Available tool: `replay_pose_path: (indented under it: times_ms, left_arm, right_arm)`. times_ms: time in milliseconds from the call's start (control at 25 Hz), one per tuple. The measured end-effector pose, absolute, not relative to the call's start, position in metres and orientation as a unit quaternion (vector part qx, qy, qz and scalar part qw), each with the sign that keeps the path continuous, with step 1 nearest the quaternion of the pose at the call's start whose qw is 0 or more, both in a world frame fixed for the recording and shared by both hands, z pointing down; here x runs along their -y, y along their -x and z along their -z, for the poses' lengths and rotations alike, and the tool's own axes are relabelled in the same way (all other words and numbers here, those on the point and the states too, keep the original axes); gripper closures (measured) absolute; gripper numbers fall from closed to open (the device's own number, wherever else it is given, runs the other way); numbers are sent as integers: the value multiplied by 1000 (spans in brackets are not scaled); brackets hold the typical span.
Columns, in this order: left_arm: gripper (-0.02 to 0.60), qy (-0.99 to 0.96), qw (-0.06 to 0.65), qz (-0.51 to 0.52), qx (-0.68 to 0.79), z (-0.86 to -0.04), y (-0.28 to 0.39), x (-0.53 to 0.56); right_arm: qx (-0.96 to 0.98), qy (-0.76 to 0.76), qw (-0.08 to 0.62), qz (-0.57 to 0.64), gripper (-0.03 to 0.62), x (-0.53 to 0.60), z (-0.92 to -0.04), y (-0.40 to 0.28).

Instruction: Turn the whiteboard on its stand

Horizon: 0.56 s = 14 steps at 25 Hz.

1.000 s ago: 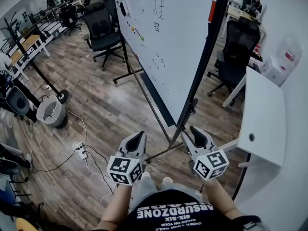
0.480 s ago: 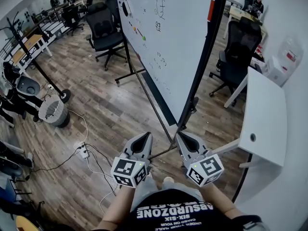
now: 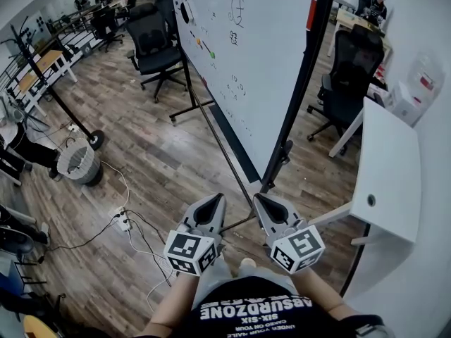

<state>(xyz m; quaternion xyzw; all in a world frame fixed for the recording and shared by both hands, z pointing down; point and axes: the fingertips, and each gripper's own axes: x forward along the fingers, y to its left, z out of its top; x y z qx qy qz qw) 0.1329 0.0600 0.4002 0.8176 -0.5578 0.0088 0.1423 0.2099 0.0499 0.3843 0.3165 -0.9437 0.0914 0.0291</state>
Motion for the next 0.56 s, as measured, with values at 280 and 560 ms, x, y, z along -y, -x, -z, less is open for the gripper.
replay_pose_path:
  times_ms: [280,560]
  left_arm:
    - [575,-816,144,-8,559,-401,-128,-65]
    - [575,-816,145,-6,559,-398,-124,-70]
  right_arm:
    - [945,-312,36,-91,595,-55,-385,-201]
    - [947,-306,38,-89,597,-60,-382,-194]
